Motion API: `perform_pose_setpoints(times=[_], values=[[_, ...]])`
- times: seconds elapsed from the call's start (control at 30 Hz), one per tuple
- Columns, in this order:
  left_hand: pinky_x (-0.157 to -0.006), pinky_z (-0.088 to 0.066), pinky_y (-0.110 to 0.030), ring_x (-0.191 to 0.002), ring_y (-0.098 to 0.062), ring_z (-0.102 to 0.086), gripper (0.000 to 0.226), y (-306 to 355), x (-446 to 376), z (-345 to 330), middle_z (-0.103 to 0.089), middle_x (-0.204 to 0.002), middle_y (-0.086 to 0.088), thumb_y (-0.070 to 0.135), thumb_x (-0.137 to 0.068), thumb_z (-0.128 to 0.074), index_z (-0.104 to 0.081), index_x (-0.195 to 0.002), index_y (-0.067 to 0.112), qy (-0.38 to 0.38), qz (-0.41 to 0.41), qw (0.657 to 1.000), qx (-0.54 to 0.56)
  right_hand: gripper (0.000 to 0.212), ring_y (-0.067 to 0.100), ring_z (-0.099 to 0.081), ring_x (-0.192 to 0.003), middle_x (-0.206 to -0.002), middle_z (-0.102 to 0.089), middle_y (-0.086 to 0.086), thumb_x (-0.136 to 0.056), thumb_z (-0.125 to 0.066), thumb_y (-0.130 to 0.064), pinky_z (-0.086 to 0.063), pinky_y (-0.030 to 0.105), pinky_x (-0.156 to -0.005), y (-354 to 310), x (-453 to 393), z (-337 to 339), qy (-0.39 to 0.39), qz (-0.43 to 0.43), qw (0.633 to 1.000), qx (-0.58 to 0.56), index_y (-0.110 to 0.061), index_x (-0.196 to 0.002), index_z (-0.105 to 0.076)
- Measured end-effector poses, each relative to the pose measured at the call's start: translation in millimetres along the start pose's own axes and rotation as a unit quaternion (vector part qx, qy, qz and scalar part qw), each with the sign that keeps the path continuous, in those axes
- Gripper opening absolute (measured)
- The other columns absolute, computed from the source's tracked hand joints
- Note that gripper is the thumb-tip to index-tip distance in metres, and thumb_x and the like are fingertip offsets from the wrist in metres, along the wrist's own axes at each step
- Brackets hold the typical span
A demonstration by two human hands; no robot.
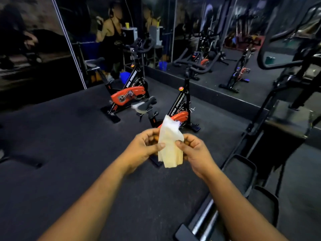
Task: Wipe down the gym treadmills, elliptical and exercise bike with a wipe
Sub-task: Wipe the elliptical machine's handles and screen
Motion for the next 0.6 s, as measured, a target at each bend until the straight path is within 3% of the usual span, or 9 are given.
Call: perform_pose_setpoints(times=[0.13,0.27,0.37,0.47,0.53,0.6], values=[[-0.081,-0.057,-0.024,-0.098,-0.015,-0.072,0.026,12.9,-70.4,8.4,-0.077,-0.108,-0.006,-0.001,-0.094,-0.067,-0.070,-0.117,0.010,-0.004,-0.018,0.999,-0.033,0.027,0.018,-0.068,-0.072,-0.085,-0.074,0.007,-0.094,-0.056,0.014,-0.055,0.029,-0.057,-20.2,-61.9,19.8,0.007,0.047,0.998,0.049,-0.008,-0.090,-0.072],[-0.067,-0.053,-0.018,-0.080,-0.008,-0.068,0.022,1.5,-137.3,18.3,-0.076,-0.089,0.002,-0.006,-0.096,-0.059,-0.074,-0.097,0.010,0.036,0.016,0.999,-0.038,0.035,0.026,-0.068,-0.072,-0.087,-0.073,0.014,-0.094,-0.052,0.015,-0.052,0.031,-0.052,-15.6,-123.0,42.0,0.038,0.037,0.998,0.038,-0.009,-0.080,-0.074],[-0.059,-0.051,-0.021,-0.070,-0.010,-0.065,0.024,-7.5,-179.8,15.9,-0.073,-0.084,-0.001,0.000,-0.100,-0.048,-0.069,-0.102,0.010,0.045,0.052,0.997,0.044,0.036,0.027,-0.063,-0.071,-0.086,-0.070,0.013,-0.095,-0.050,0.012,-0.050,0.033,-0.052,-11.8,-161.8,58.9,0.065,0.036,0.996,0.047,-0.011,-0.079,-0.073],[-0.070,-0.053,-0.031,-0.080,-0.015,-0.068,0.033,-26.5,-228.6,4.0,-0.075,-0.100,-0.009,0.023,-0.107,-0.037,-0.065,-0.123,0.014,-0.006,0.108,0.989,0.097,0.038,0.027,-0.057,-0.069,-0.081,-0.064,0.011,-0.095,-0.047,0.012,-0.047,0.031,-0.050,-11.1,-199.0,81.0,0.101,0.038,0.993,0.052,-0.014,-0.077,-0.068],[-0.078,-0.051,-0.037,-0.089,-0.022,-0.067,0.041,-41.5,-264.4,-5.9,-0.074,-0.111,-0.016,0.042,-0.108,-0.041,-0.067,-0.125,0.015,-0.060,0.130,0.987,0.066,0.038,0.028,-0.052,-0.068,-0.078,-0.060,0.013,-0.094,-0.045,0.013,-0.043,0.031,-0.050,-8.6,-223.7,99.4,0.124,0.036,0.990,0.056,-0.015,-0.076,-0.064],[-0.073,-0.054,-0.032,-0.085,-0.020,-0.069,0.036,-53.2,-298.9,-9.2,-0.075,-0.106,-0.016,0.042,-0.103,-0.056,-0.070,-0.117,0.012,-0.080,0.135,0.987,0.040,0.037,0.026,-0.049,-0.065,-0.079,-0.059,0.017,-0.092,-0.045,0.013,-0.039,0.029,-0.051,-5.8,-246.6,116.3,0.149,0.035,0.986,0.071,-0.015,-0.077,-0.064]])
Point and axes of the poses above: each hand's wrist, its own x-axis away from the middle knuckle, its own z-axis out of the back of the hand, y = z × x, the point moved 10 cm from there along -x, towards the middle knuckle
